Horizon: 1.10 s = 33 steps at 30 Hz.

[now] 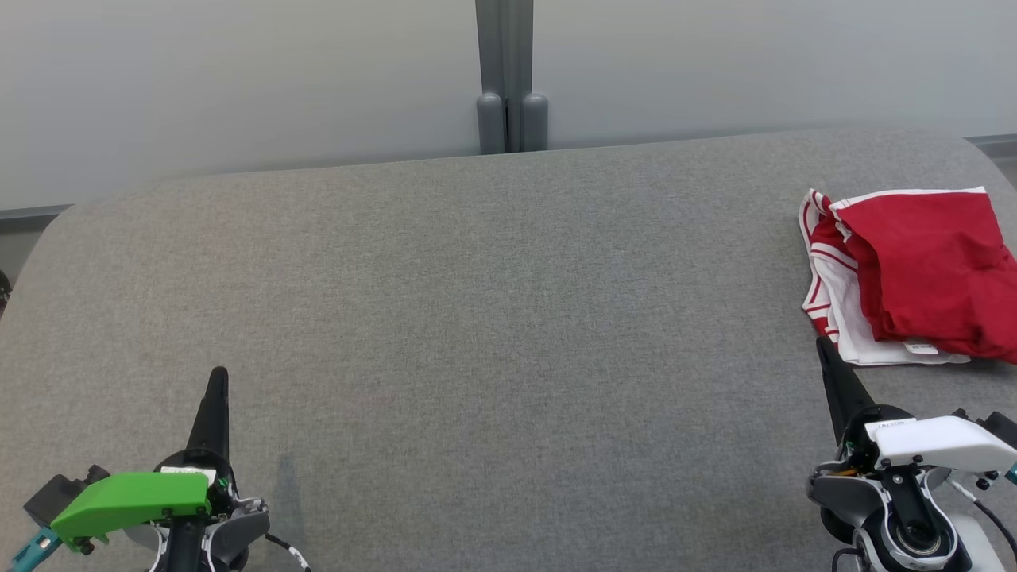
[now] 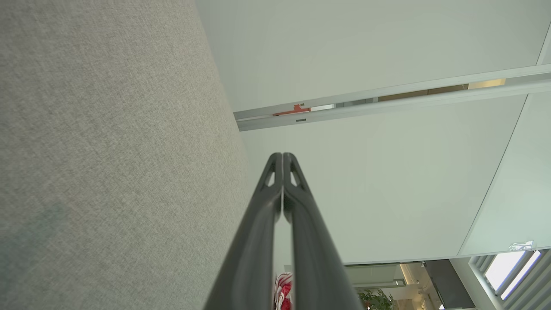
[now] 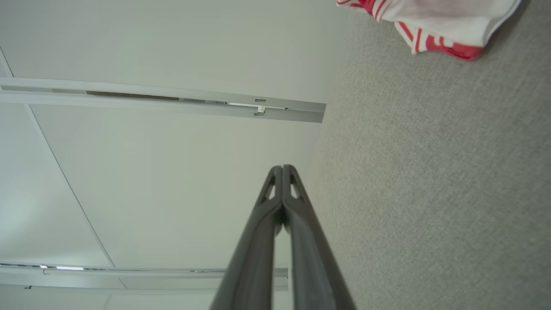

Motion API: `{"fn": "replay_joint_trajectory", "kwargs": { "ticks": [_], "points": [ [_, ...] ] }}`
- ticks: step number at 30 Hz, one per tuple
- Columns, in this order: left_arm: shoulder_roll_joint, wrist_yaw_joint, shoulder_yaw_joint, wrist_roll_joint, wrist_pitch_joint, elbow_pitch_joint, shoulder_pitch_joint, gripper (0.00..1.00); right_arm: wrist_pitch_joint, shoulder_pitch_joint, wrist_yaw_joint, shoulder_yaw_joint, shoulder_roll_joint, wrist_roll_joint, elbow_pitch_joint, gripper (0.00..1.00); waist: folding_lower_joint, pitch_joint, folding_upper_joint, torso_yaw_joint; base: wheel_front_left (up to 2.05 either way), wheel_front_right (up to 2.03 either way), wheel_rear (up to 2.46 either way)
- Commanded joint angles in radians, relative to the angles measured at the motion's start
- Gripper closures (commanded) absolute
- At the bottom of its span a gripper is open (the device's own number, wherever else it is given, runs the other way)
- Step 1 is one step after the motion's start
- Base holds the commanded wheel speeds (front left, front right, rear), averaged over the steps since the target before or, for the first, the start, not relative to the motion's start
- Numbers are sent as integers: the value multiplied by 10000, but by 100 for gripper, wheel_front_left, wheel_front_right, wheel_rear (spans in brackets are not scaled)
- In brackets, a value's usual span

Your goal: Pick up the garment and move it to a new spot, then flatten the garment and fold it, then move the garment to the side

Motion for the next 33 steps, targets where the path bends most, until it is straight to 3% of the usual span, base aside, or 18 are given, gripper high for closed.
{"fn": "replay_joint_trajectory", "kwargs": {
  "ticks": [1,19,33],
  "points": [
    [29,-68,67,-227,74,11,-178,100,82,-135,7,-55,-18,212,15,100,0,-9,0,0,0,0,0],
    [-2,-149,323,-1271,423,103,-200,100,444,-127,6,-263,14,1332,123,100,0,-115,0,-4,0,0,0],
    [-32,-144,365,-1211,464,105,-197,100,493,-111,7,-314,56,1253,126,100,0,-117,0,-4,0,0,0]
  ]
}}
